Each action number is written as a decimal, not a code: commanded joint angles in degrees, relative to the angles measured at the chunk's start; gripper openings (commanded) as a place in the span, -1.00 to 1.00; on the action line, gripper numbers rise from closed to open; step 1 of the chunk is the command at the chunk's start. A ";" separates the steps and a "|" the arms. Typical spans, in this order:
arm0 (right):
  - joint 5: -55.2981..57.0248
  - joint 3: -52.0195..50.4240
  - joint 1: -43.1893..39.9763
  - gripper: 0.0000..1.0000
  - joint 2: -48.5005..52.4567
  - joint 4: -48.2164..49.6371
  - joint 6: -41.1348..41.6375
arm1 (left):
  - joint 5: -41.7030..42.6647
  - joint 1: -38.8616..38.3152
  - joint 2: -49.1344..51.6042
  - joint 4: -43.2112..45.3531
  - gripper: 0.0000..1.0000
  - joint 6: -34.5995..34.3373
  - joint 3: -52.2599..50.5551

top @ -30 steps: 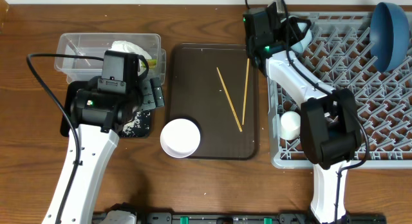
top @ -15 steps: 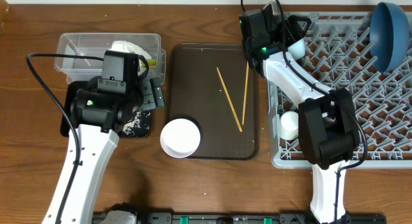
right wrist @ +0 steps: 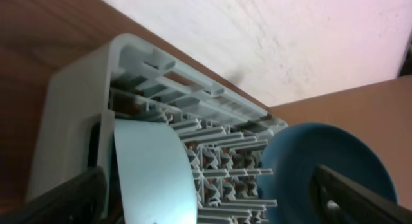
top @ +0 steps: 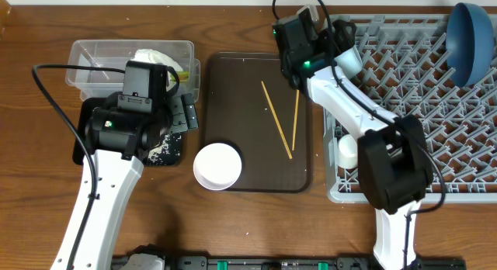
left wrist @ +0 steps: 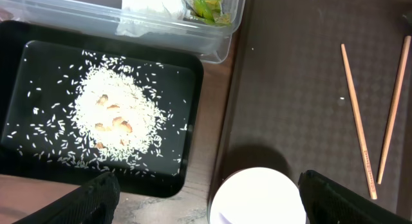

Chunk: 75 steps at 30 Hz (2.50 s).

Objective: Sort waste into correct bins and load items into the dishwasher rack
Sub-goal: 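Reach the right gripper to the pink-white bowl and grasp its rim, then carry the pink-white bowl with the right gripper and set it in the rack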

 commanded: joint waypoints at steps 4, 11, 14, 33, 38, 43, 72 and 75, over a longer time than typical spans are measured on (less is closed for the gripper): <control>-18.73 0.39 3.61 0.98 -10.36 -8.13 14.27 | -0.46 0.20 -0.37 -0.11 0.83 0.07 0.68; -63.01 0.35 5.35 0.99 -13.70 -20.70 31.52 | -0.46 0.20 -0.37 -0.11 0.83 0.07 0.68; -71.87 0.11 6.05 0.98 -12.46 -24.28 34.97 | -0.46 0.20 -0.37 -0.11 0.83 0.07 0.68; -78.79 -11.26 16.81 0.20 -4.63 -21.66 41.62 | -0.46 0.20 -0.37 -0.11 0.83 0.07 0.68; -78.75 -11.28 17.00 -0.07 -2.95 -23.08 42.10 | -0.46 0.20 -0.37 -0.11 0.83 0.07 0.68; -78.82 -11.28 17.00 -0.19 -2.27 -24.70 42.88 | -0.46 0.20 -0.37 -0.11 0.83 0.07 0.68; -21.94 -6.47 -10.21 -0.98 -33.55 -44.83 49.64 | -0.46 0.20 -0.37 -0.11 0.83 0.07 0.68; -10.73 -6.49 -11.02 -0.97 -33.44 -48.00 49.77 | -0.46 0.20 -0.35 -0.11 0.83 0.07 0.68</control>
